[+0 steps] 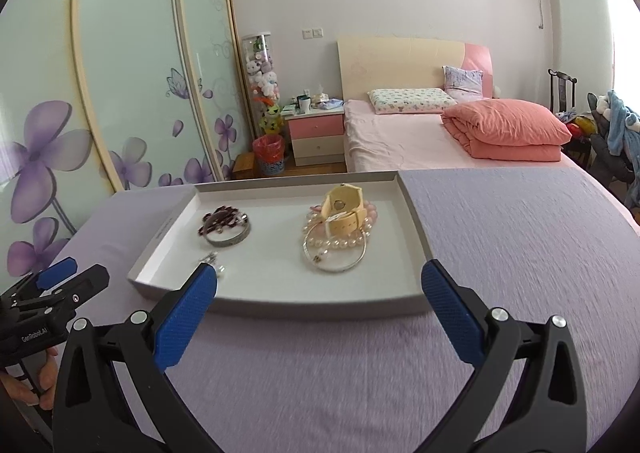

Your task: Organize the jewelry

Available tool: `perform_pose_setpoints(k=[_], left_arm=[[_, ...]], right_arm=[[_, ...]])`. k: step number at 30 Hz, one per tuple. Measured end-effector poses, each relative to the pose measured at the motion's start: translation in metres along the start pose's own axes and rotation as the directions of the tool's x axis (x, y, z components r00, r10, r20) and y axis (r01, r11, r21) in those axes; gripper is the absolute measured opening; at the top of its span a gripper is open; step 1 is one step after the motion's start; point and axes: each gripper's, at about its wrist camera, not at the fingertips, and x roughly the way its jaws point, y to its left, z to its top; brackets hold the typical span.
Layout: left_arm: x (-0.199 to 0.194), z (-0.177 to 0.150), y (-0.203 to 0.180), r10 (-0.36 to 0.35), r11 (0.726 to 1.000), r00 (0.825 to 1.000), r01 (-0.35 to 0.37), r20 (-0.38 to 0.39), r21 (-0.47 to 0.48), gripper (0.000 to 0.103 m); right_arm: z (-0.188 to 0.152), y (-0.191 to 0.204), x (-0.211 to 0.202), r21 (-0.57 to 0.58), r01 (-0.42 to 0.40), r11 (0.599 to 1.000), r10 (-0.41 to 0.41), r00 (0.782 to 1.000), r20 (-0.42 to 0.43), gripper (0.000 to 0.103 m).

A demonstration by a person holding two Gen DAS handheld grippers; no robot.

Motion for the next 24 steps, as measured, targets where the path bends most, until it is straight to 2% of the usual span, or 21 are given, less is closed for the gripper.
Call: perform_pose_setpoints(k=[12,24], left_arm=[[-0.031,-0.015,-0.003,-0.034,0.999,0.999,0.034,0.014,-0.011,0.101],[-0.042,-0.024,-0.006,-0.058,0.998,0.998,0.058,0.004,-0.008,0.101]], right_arm=[[-0.02,0.021,-0.024,-0.015,-0.035,0.999,0.035,0.999,-0.002,0.102],[-0.031,0.018,-0.04,-0.01,-0.025,1.0,0.025,1.0,0.004,0.102]])
